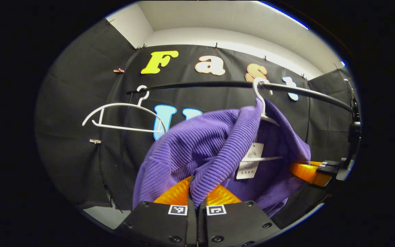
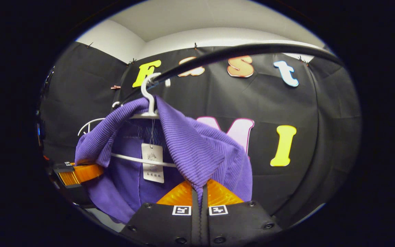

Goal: Grasp the clothes on the hanger with both hands and then place them into the laundry hamper below.

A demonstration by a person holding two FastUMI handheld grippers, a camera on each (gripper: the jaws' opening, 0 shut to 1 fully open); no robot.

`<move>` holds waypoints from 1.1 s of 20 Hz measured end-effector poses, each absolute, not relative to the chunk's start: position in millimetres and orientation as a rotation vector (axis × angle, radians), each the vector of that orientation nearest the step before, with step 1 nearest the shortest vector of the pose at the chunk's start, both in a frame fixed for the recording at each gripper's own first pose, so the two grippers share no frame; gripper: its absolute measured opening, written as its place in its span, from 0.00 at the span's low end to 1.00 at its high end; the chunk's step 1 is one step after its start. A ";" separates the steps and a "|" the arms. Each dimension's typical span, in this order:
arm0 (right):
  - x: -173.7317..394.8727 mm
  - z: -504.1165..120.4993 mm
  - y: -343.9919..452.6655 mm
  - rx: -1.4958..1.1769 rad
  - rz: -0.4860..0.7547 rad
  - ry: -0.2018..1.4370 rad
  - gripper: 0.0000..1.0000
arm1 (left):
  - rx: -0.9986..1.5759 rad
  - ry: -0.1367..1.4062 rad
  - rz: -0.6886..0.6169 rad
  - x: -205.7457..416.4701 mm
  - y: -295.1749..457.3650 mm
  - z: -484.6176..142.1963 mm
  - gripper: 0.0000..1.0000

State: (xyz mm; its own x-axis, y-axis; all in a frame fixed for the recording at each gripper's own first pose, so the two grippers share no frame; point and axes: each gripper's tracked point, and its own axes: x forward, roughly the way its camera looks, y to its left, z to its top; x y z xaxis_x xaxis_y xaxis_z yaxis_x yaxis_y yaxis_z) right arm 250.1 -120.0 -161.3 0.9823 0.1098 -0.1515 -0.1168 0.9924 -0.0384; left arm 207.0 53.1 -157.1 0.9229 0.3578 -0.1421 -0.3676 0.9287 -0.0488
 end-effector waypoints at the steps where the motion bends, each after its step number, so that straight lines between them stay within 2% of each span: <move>1: 250.8 -151.3 -125.9 -0.059 0.099 0.124 0.04 | -0.074 0.105 0.382 202.3 56.2 -145.1 0.05; 3: 252.8 -136.1 -133.1 -0.056 0.074 0.090 0.04 | -0.046 0.061 0.410 195.3 64.8 -121.9 0.06; 4: 254.1 -131.3 -136.3 -0.055 0.059 0.077 0.00 | -0.028 0.049 0.421 193.2 69.0 -113.3 0.06; 8: 257.8 -110.8 -144.4 -0.071 0.014 0.020 0.00 | 0.007 0.017 0.441 192.3 79.5 -91.5 0.06; 9: 259.7 -102.5 -147.9 -0.074 0.000 -0.005 0.04 | 0.003 0.006 0.440 193.1 82.7 -84.9 0.06; 10: 263.3 -94.9 -151.7 -0.079 -0.015 -0.030 0.00 | 0.003 -0.008 0.444 192.9 86.8 -77.3 0.06; 11: 268.6 -87.3 -155.5 -0.084 -0.030 -0.054 0.04 | 0.006 -0.020 0.449 193.3 92.1 -70.5 0.06; 15: 287.3 -67.8 -144.5 -0.095 -0.022 -0.127 0.04 | 0.061 -0.057 0.493 197.5 121.2 -53.9 0.06; 19: 314.5 -70.3 -134.2 -0.132 -0.027 -0.144 0.04 | 0.106 -0.040 0.525 215.4 156.0 -57.0 0.06; 22: 325.0 -80.9 -134.3 -0.124 -0.038 -0.120 0.04 | 0.070 0.026 0.531 228.9 171.5 -86.8 0.06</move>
